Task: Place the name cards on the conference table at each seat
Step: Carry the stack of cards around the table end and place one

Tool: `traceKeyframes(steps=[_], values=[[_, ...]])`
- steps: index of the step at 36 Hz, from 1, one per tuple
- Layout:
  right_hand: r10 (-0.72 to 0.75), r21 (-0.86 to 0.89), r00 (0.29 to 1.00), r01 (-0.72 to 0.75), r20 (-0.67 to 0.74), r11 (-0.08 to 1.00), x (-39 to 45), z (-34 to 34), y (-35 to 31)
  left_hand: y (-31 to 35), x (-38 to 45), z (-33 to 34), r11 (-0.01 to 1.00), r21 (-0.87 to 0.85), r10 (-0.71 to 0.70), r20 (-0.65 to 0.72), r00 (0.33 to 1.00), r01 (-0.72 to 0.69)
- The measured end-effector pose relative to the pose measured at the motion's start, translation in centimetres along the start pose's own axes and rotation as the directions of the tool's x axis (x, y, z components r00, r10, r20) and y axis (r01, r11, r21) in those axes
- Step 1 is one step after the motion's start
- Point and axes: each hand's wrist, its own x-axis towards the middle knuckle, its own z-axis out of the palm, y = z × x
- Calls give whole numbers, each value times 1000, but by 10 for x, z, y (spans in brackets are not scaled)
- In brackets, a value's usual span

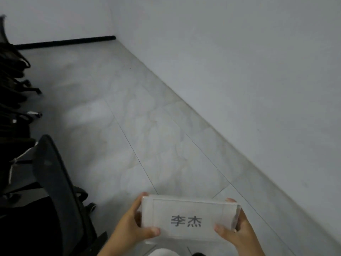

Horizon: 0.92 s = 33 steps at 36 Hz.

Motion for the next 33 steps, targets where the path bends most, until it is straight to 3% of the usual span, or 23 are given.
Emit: traceKeyframes(steps=[10, 14, 19, 23, 27, 33], values=[[60, -170, 970, -20, 236, 985, 218, 66, -69, 18, 131, -69, 995, -7, -102, -254, 962, 104], [57, -236, 904, 50, 424, 971, 312, 117, -113, 49, 171, -97, 988, -136, -126, -416, 901, 76], [70, -283, 754, 157, 653, 946, 408, 211, -184, 76, 203, -141, 943, -333, -235, -632, 739, 15], [103, -302, 602, 239, 792, 923, 446, 295, -222, 83, 210, -181, 925, -381, -300, -746, 594, -11], [135, -309, 490, 294, 861, 904, 469, 375, -243, 81, 217, -230, 916, -400, -333, -802, 496, -30], [142, -304, 445, 319, 884, 898, 499, 493, -274, 86, 239, -331, 924, -378, -330, -862, 385, -54]])
